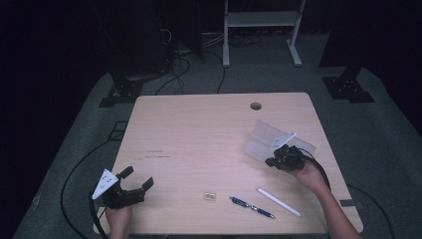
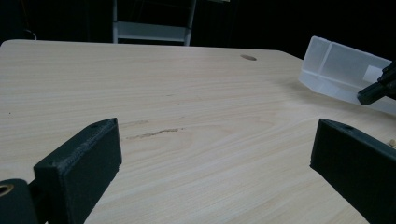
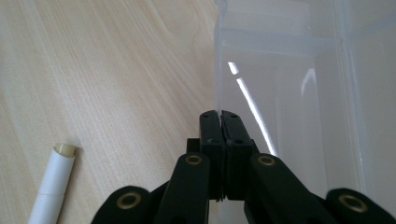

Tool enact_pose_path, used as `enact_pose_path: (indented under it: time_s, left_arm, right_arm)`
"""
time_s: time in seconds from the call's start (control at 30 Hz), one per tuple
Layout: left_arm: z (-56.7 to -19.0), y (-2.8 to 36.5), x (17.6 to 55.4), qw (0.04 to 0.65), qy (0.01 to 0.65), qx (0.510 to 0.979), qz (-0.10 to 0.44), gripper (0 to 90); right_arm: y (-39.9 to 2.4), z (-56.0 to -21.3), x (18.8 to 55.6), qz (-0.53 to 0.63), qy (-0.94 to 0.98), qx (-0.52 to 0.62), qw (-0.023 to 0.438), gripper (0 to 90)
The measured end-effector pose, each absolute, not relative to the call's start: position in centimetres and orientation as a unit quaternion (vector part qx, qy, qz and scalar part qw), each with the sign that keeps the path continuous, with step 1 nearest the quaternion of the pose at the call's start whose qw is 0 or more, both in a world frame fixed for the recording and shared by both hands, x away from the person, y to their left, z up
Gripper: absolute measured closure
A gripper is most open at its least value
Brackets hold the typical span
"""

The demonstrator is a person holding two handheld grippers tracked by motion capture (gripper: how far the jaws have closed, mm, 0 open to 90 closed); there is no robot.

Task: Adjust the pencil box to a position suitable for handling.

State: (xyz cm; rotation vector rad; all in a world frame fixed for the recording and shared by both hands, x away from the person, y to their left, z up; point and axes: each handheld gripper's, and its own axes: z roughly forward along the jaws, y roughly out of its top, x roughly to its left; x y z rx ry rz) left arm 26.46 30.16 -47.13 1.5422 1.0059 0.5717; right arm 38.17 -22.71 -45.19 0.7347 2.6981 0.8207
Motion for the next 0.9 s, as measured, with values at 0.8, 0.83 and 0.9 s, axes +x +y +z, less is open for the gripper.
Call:
enact_pose_path:
  time_s: [0.8, 0.83, 0.9]
  left_arm:
    - [-47.1, 30.4, 26.4, 0.575, 0.433, 0.651, 0.24, 1.1]
    - [-47.1, 30.4, 26.4, 0.575, 0.433, 0.652, 0.241, 1.1]
    - [-47.1, 30.4, 26.4, 0.575, 0.433, 0.652, 0.24, 1.1]
  right_arm:
    - [-18.7, -41.3, 37.6, 0.312, 0.922, 0.192, 0.123, 87.9]
    - [-18.5, -41.3, 37.6, 0.312, 0.923, 0.19, 0.122, 88.0]
    - [-18.2, -41.4, 37.7, 0.311, 0.924, 0.185, 0.12, 88.0]
